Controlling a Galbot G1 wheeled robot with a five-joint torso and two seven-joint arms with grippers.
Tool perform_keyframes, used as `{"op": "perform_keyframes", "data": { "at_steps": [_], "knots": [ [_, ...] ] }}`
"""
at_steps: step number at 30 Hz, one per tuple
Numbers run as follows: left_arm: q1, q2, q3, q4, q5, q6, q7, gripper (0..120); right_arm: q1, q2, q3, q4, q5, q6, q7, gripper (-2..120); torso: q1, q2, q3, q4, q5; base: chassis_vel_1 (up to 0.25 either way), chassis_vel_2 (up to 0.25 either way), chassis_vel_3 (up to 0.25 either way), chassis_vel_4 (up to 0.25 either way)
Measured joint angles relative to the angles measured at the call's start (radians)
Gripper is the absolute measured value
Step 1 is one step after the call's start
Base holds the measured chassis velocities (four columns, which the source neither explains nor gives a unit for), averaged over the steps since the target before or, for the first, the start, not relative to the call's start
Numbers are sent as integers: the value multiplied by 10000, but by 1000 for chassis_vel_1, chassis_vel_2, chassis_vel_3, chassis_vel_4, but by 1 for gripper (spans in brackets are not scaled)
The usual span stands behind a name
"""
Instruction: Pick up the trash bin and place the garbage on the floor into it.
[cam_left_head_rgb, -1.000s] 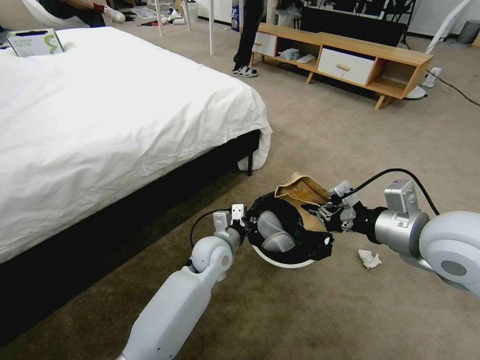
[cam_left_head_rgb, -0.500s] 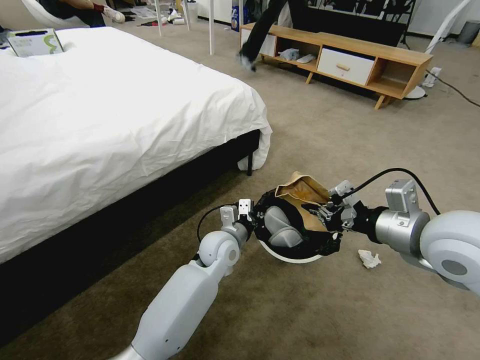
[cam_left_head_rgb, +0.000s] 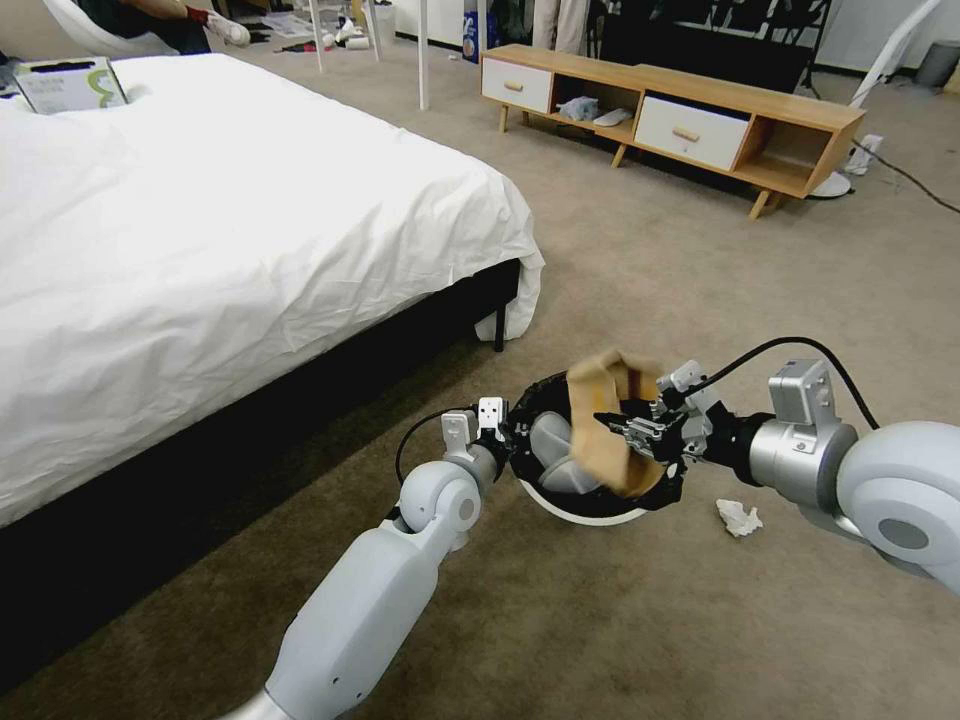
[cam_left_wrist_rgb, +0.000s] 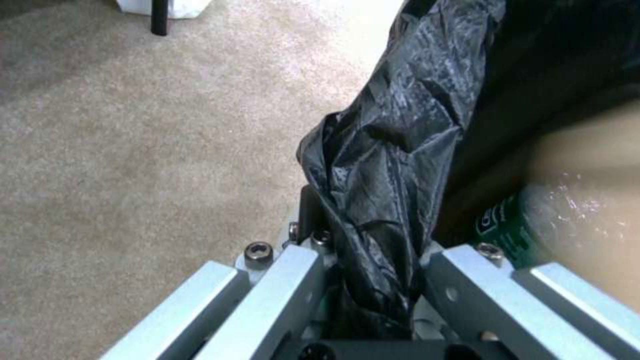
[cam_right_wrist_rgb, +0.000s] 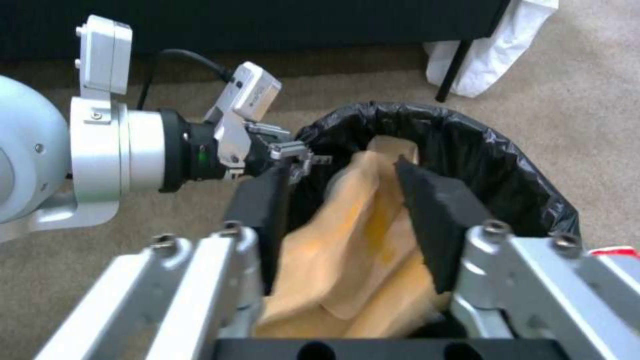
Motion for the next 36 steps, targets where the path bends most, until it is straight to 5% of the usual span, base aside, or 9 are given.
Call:
{"op": "perform_keyframes", "data": {
  "at_steps": [14, 28, 36],
  "knots": [
    [-17, 28, -11, 39, 17, -21, 23, 2, -3, 46, -43, -89, -71, 131, -5, 98, 0, 0, 0, 0, 0, 0, 0, 0, 0],
    [95, 257, -262, -299, -58, -5, -33, 2, -19, 113, 871, -72, -138, 424, 2, 100, 0, -1, 0, 0, -1, 0, 0, 0, 0],
    [244, 687, -833, -1047, -145, 364, -265, 2, -60, 242, 2309, -174, -578, 698, -82, 100, 0, -1, -1, -1, -2, 0, 0, 0, 0]
  ]
}}
